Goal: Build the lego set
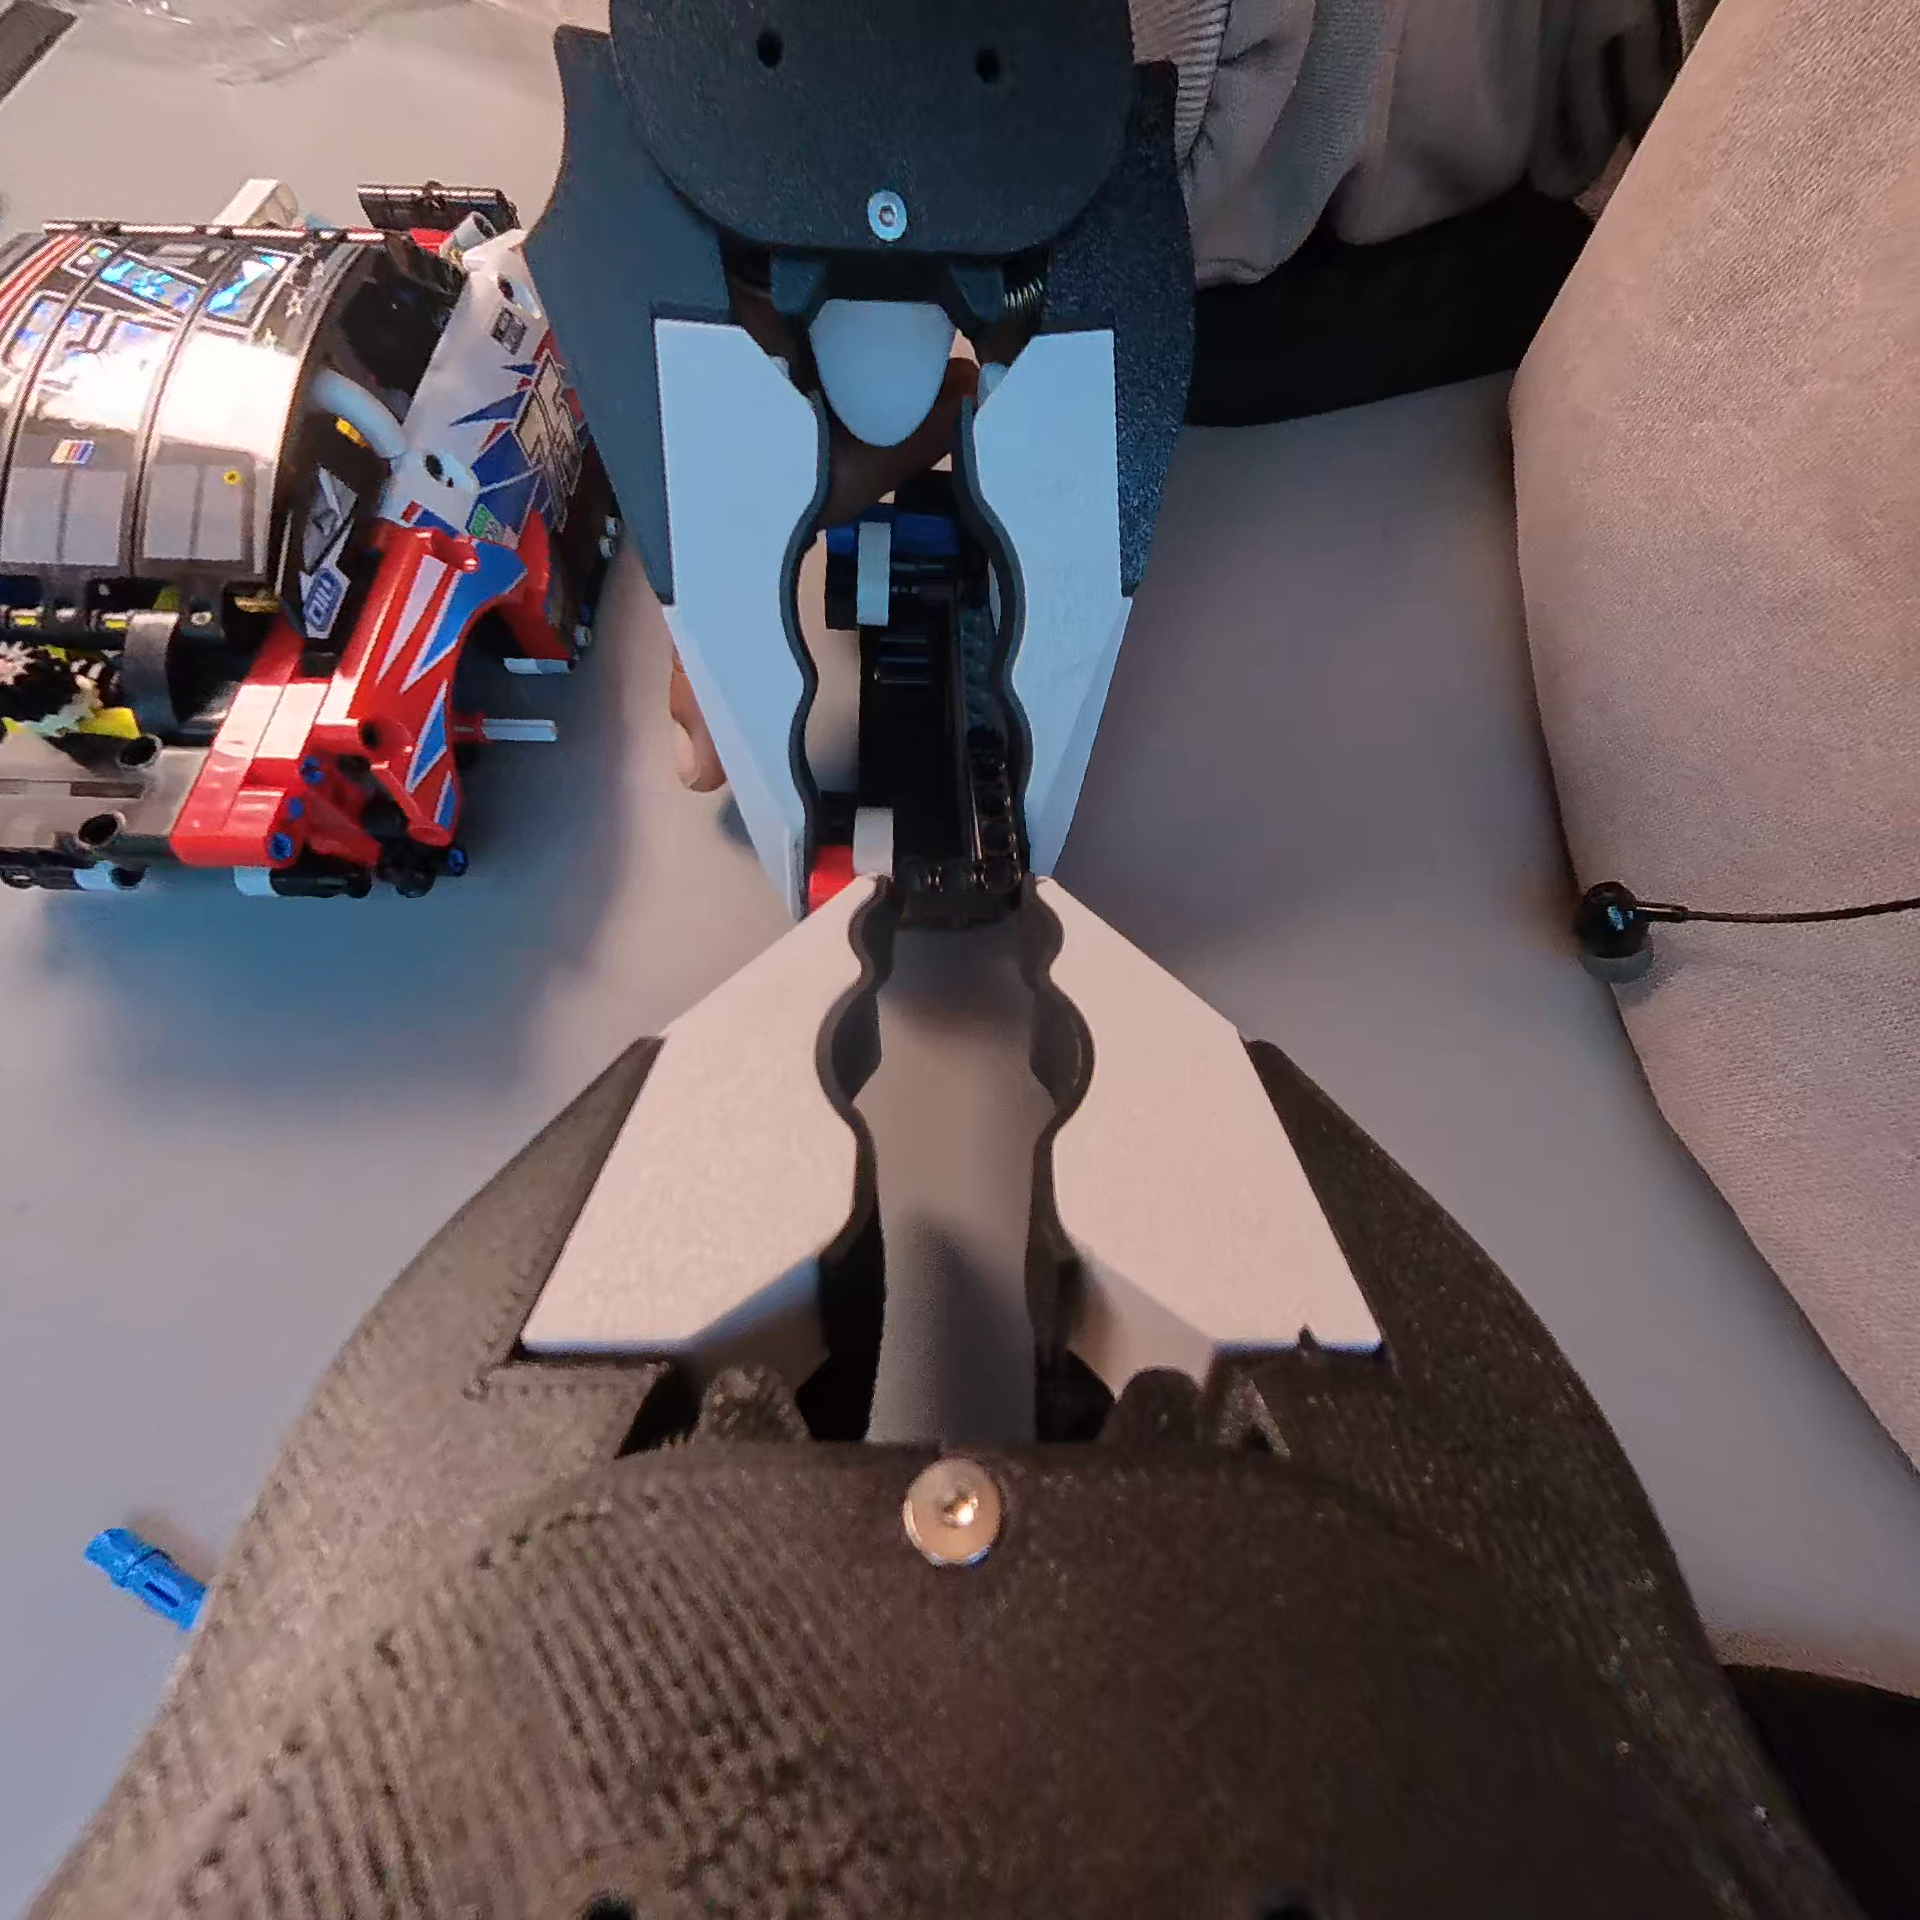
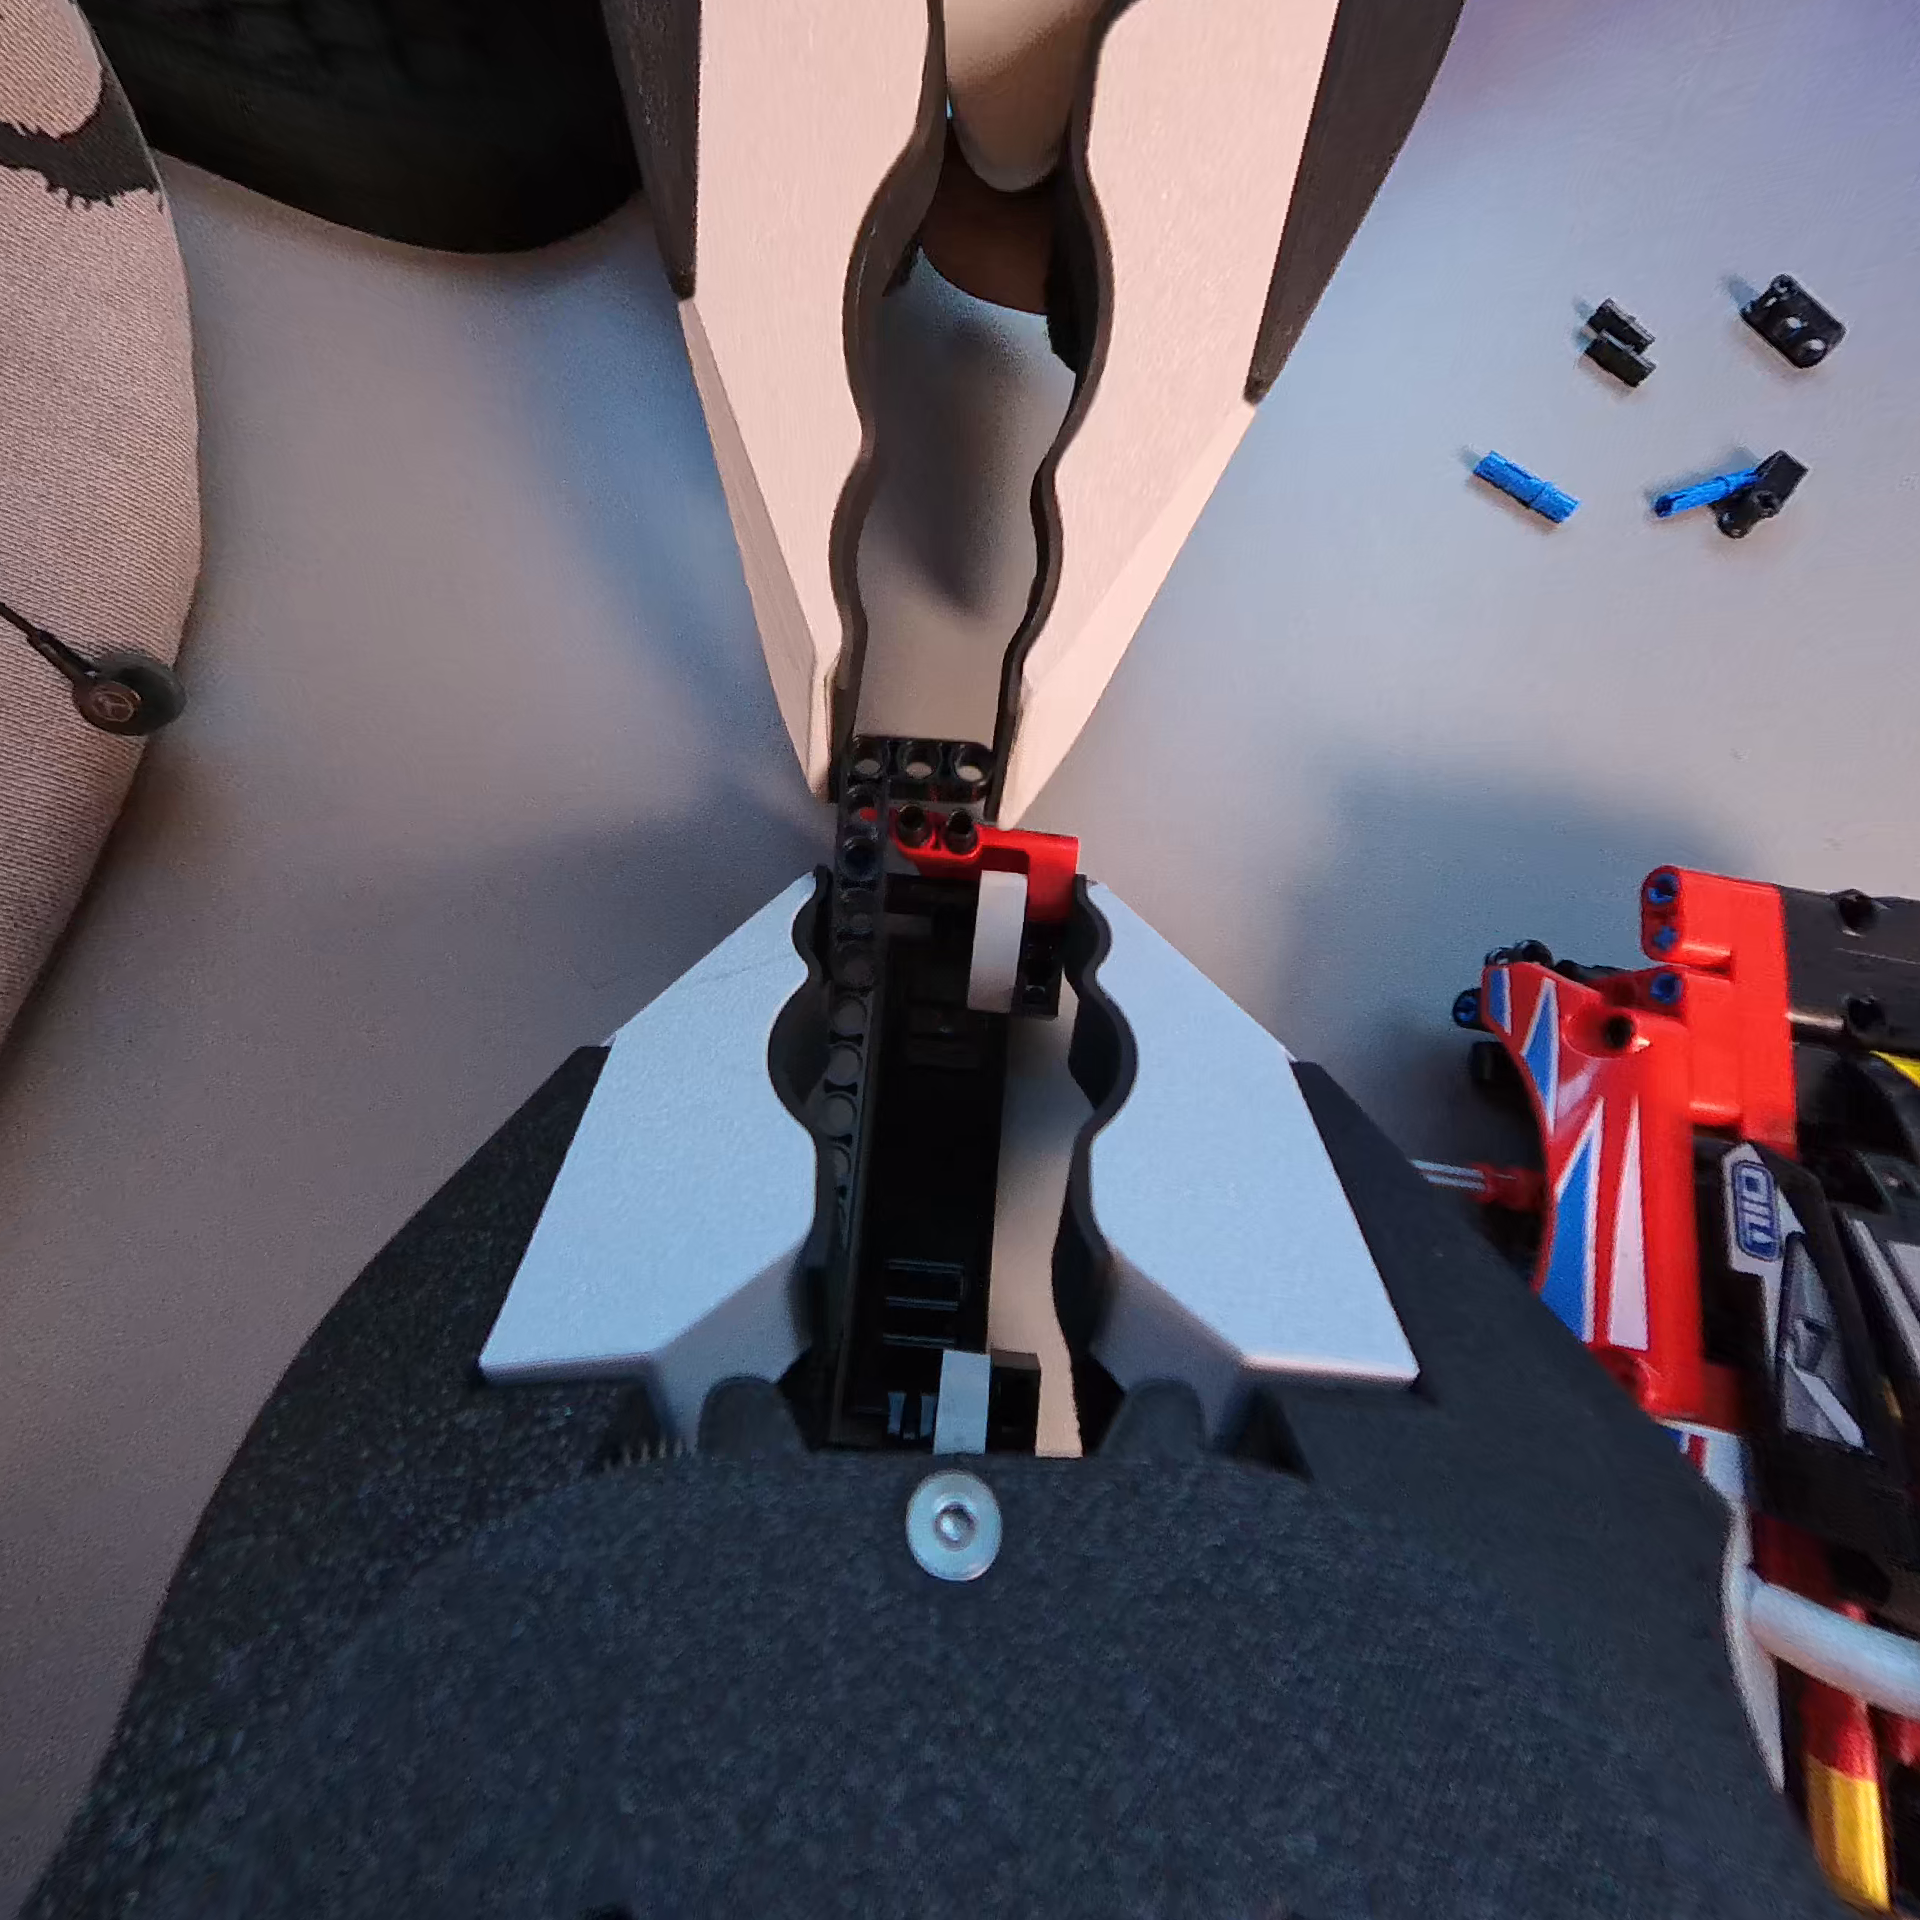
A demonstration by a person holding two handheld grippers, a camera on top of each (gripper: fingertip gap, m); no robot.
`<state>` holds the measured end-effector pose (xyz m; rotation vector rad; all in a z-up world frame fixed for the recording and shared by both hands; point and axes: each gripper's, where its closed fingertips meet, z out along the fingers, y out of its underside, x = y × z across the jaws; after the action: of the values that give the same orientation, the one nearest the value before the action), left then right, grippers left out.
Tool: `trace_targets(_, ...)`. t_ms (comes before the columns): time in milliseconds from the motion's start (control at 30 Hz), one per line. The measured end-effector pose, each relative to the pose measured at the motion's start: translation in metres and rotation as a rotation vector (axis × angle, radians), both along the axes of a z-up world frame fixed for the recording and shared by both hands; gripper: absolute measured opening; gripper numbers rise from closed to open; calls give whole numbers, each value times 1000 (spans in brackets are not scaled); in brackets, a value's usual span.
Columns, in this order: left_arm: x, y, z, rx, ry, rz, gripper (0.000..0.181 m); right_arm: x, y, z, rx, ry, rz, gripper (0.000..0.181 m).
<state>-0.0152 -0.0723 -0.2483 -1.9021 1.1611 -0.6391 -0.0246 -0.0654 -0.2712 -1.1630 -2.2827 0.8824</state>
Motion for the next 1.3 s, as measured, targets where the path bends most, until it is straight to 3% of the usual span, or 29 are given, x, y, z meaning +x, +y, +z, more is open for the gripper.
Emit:
trace_targets(267, 4, 2, 7, 16, -42, -2, 21, 0, 0, 0, -1, -3, -1, 43)
trace_targets(1300, 7, 0, -7, 28, -27, -144, 22, 1, -1, -3, 26, -9, 6, 43)
